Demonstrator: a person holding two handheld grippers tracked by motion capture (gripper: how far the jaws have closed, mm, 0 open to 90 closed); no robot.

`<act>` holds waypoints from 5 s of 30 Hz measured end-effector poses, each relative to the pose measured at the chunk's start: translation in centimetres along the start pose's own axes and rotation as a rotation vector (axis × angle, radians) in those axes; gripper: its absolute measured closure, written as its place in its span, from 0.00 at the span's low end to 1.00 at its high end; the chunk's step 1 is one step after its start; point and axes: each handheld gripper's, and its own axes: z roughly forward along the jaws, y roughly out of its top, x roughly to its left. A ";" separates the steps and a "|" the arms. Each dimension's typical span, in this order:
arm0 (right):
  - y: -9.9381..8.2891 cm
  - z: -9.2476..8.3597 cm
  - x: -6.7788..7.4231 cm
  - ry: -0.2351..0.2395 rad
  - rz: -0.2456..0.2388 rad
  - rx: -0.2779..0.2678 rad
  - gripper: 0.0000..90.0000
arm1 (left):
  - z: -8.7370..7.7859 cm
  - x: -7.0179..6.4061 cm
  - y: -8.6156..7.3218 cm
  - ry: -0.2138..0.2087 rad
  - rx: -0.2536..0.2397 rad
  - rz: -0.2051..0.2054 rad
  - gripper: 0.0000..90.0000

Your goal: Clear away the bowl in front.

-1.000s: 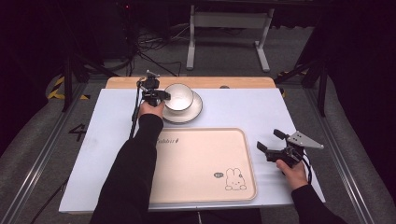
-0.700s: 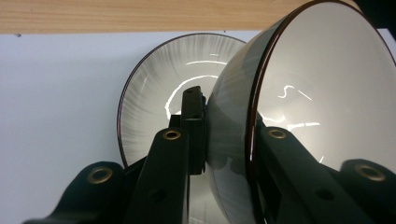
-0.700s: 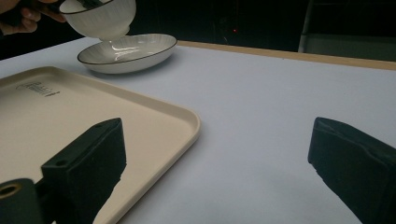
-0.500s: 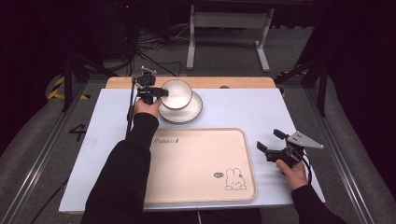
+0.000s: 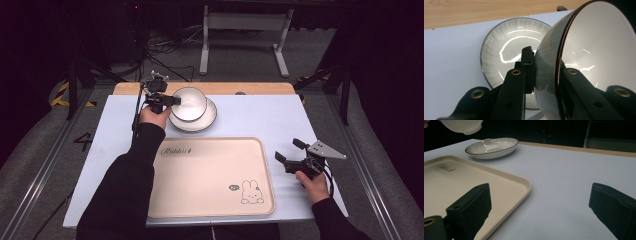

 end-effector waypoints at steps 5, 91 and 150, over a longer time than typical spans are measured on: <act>0.0 0.0 0.0 0.000 0.001 0.000 0.05 | -0.7 -0.6 -0.2 -0.029 0.027 0.031 0.88; 0.0 0.0 0.0 -0.002 0.000 0.003 0.05 | 2.5 -10.3 -7.1 -0.233 0.466 0.485 0.89; 0.0 0.0 0.0 -0.001 0.001 0.003 0.05 | 5.1 -9.2 -8.4 -0.255 0.524 0.428 0.77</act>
